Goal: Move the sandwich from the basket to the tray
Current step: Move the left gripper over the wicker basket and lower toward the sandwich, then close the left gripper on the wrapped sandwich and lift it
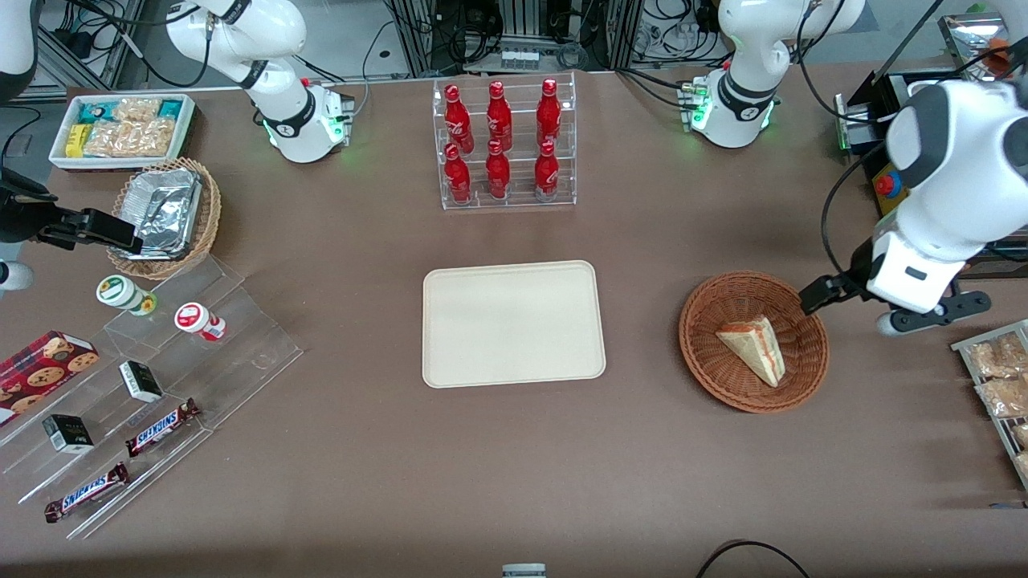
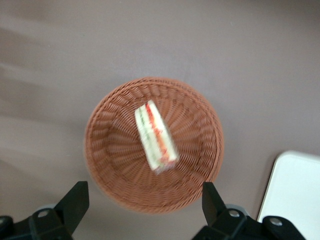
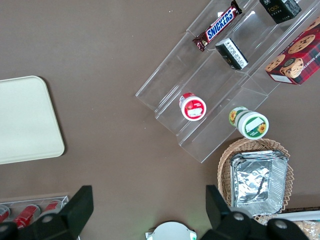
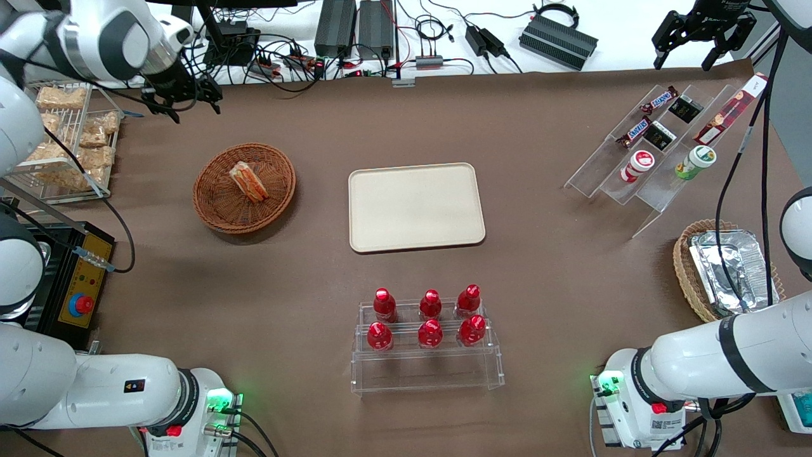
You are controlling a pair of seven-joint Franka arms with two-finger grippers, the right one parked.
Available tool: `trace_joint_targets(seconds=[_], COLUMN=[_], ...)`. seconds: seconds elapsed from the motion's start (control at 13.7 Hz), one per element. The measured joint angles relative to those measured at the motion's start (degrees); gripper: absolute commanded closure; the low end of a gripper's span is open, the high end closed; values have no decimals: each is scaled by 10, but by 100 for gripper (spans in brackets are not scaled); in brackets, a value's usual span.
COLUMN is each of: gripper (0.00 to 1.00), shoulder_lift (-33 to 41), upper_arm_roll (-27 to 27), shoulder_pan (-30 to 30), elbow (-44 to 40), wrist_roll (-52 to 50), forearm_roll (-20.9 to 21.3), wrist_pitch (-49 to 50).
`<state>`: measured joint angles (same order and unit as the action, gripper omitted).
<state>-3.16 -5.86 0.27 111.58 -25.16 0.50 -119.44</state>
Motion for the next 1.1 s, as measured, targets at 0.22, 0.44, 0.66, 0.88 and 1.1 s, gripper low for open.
trace_joint_targets(seconds=[0.22, 0.44, 0.66, 0.88, 1.1], gripper=[0, 0, 0, 0, 0], shoulder_lift=[4, 5, -1, -29, -60], upper_arm_roll=[-11, -11, -11, -11, -11], shoulder_pan=[-1, -1, -1, -1, -1], elbow=[95, 157, 176, 182, 184], wrist_roll=[-81, -106, -111, -116, -118], forearm_roll=[1, 1, 1, 1, 1], wrist_pitch=[-135, -195, -217, -244, -270])
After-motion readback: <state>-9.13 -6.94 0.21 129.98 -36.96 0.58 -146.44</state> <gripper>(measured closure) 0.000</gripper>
